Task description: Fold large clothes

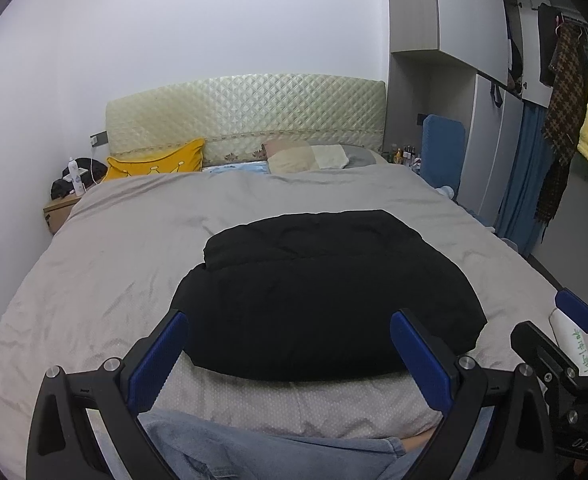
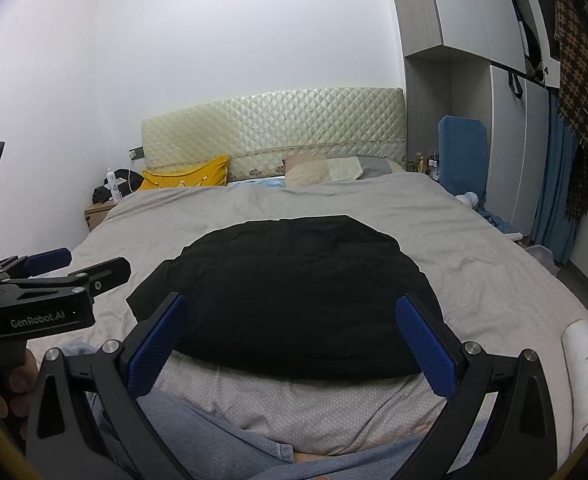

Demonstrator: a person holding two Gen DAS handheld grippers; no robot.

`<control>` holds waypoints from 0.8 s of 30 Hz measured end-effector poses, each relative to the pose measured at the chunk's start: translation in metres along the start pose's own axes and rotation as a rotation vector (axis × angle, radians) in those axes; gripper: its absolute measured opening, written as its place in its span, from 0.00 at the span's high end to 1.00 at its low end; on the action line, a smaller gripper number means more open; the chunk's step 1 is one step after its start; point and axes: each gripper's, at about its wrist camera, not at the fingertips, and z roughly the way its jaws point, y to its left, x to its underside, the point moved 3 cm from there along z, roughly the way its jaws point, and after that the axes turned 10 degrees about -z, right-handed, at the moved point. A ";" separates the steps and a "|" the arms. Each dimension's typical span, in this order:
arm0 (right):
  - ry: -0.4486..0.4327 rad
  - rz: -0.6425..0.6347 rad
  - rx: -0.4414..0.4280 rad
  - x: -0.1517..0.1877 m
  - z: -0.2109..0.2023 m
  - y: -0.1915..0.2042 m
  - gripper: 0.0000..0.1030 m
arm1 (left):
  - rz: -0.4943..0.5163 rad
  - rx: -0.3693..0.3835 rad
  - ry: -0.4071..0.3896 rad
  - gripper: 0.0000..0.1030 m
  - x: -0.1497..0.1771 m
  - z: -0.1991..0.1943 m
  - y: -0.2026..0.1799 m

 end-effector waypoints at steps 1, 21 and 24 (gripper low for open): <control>-0.002 -0.002 0.002 0.000 0.000 0.000 0.00 | 0.000 0.002 -0.002 0.01 0.000 -0.001 0.001; -0.020 -0.006 0.017 -0.002 -0.007 -0.002 0.00 | -0.005 0.004 -0.023 0.01 0.003 -0.009 0.001; -0.018 -0.002 0.019 -0.001 -0.007 -0.001 0.00 | -0.003 0.002 -0.022 0.01 0.003 -0.010 0.000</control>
